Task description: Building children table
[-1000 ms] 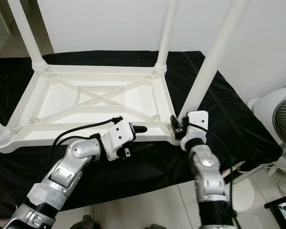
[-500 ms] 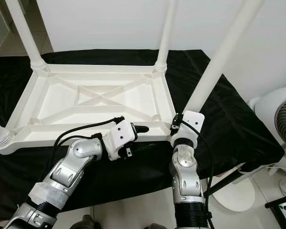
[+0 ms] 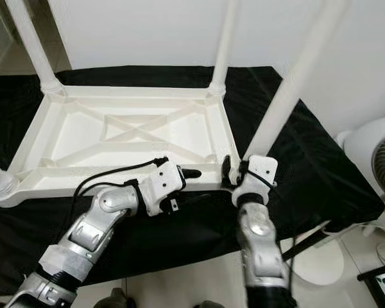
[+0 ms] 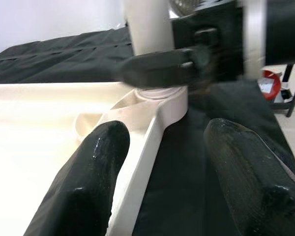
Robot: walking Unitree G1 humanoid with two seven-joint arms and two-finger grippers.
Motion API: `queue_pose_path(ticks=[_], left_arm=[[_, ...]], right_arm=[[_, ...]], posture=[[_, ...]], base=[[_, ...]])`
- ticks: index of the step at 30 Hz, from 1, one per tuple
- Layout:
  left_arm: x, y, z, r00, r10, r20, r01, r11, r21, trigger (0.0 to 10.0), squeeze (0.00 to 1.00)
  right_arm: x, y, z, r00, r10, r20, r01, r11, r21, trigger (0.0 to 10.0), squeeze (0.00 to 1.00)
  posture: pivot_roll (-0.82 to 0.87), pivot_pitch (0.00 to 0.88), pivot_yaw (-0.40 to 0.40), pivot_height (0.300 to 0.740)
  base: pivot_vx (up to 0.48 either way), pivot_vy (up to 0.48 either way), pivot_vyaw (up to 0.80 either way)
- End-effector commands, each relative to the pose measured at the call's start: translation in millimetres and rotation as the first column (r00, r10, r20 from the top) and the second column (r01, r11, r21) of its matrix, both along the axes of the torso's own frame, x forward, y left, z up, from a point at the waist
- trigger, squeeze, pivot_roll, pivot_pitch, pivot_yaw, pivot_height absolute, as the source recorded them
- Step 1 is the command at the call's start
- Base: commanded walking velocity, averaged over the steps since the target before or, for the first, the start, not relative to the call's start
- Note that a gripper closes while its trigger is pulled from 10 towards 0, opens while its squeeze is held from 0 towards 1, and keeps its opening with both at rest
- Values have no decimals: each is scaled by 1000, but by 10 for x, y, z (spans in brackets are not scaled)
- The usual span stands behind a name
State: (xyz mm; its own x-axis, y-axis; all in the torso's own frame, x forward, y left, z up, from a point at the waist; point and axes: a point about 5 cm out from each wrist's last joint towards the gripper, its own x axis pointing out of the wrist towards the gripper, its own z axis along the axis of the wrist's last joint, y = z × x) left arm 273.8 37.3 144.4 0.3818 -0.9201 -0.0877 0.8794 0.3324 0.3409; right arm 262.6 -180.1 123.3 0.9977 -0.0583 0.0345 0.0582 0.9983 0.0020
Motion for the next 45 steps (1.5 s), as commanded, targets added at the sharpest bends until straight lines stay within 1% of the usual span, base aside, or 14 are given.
queue_pose_path(ticks=[1, 6, 7, 10, 12, 19, 21, 24, 33, 34, 35, 38, 42, 45], left_arm=[[34, 15, 33, 998, 61, 22, -60, 998, -18, 10000, 0], [39, 10, 44, 998, 60, 23, -59, 998, -19, 10000, 0], [43, 9, 42, 998, 59, 24, -59, 998, -18, 10000, 0], [49, 8, 40, 998, 60, 26, -59, 998, -16, 10000, 0], [76, -11, 64, 997, 64, 33, -63, 998, -22, 10000, 0], [87, -26, 73, 997, 62, 35, -61, 998, -26, 10000, 0], [94, -70, 83, 998, 52, 42, -51, 998, -30, 10000, 0], [94, -100, 96, 998, 47, 47, -45, 998, -34, 10000, 0], [104, -99, 103, 997, 56, 49, -54, 998, -40, 10000, 0], [103, -97, 104, 997, 54, 50, -52, 998, -39, 10000, 0], [103, -95, 104, 997, 53, 51, -51, 998, -39, 10000, 0], [105, -95, 102, 997, 52, 52, -50, 998, -38, 10000, 0], [117, -84, 90, 998, 46, 50, -45, 998, -32, 10000, 0], [114, -88, 85, 998, 43, 48, -42, 999, -30, 10000, 0]], right_arm=[[-37, -81, 21, 997, 77, 26, -76, 996, -40, 10000, 1000], [-12, -272, -4, 992, 124, 8, -122, 989, -88, 10000, 1000], [10, -294, 4, 990, 143, 7, -142, 985, -96, 10000, 0], [31, -308, 16, 986, 168, 8, -167, 981, -99, 10000, 0], [139, -302, 54, 955, 296, -12, -295, 949, -114, 10000, 0], [229, -270, 69, 932, 363, -24, -362, 920, -152, 10000, 0], [312, -156, 44, 900, 434, -45, -435, 886, -157, 0, 0], [330, -77, -15, 875, 479, -74, -484, 865, -133, 0, 0], [278, -115, -108, 874, 479, -87, -486, 868, -101, 0, 0], [276, -139, -108, 883, 462, -84, -469, 877, -104, 3059, 0], [275, -155, -108, 889, 450, -82, -457, 883, -106, 10000, 0], [281, -170, -110, 894, 442, -75, -448, 888, -102, 10000, 0], [282, -178, -48, 961, 278, 3, -277, 959, -62, 10000, 0], [272, -147, -42, 968, 252, 12, -251, 967, -43, 10000, 0]], posture=[[26, 0, -50, 740], [26, 0, -51, 740], [25, 0, -51, 740], [25, 0, -51, 740], [27, 0, -49, 740], [16, 0, -43, 740], [20, 0, -46, 740], [25, 0, -52, 740], [29, 0, -51, 740], [28, 0, -49, 740], [28, 0, -47, 740], [28, 0, -47, 740], [13, 0, -35, 740], [9, 0, -31, 740]], base=[[0, 0, 0], [0, 0, 0], [0, 0, 0], [0, 0, 0], [0, 0, 0], [0, 0, 0], [0, 0, 0], [0, 0, 0], [0, 0, 0], [0, 0, 0], [0, 0, 0], [0, 0, 0], [0, 0, 0], [0, 0, 0]])
